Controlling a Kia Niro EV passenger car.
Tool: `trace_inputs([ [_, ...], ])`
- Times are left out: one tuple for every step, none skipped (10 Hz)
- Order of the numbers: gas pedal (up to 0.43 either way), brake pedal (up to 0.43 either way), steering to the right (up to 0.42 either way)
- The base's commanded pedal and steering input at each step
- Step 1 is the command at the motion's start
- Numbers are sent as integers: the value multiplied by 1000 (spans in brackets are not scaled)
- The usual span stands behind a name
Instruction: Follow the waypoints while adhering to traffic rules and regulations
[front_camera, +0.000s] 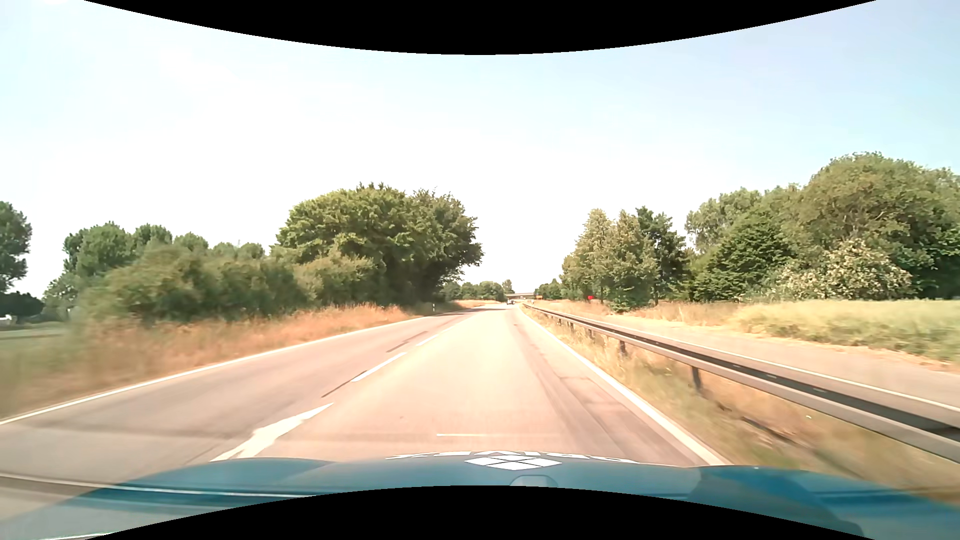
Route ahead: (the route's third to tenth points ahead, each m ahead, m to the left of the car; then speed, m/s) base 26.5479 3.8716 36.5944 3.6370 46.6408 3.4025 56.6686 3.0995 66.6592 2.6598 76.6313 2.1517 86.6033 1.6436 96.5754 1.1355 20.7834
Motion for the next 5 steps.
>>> trace_inputs([
  [150, 0, 2],
  [150, 0, 2],
  [150, 0, 2],
  [150, 0, 3],
  [150, 0, 2],
])
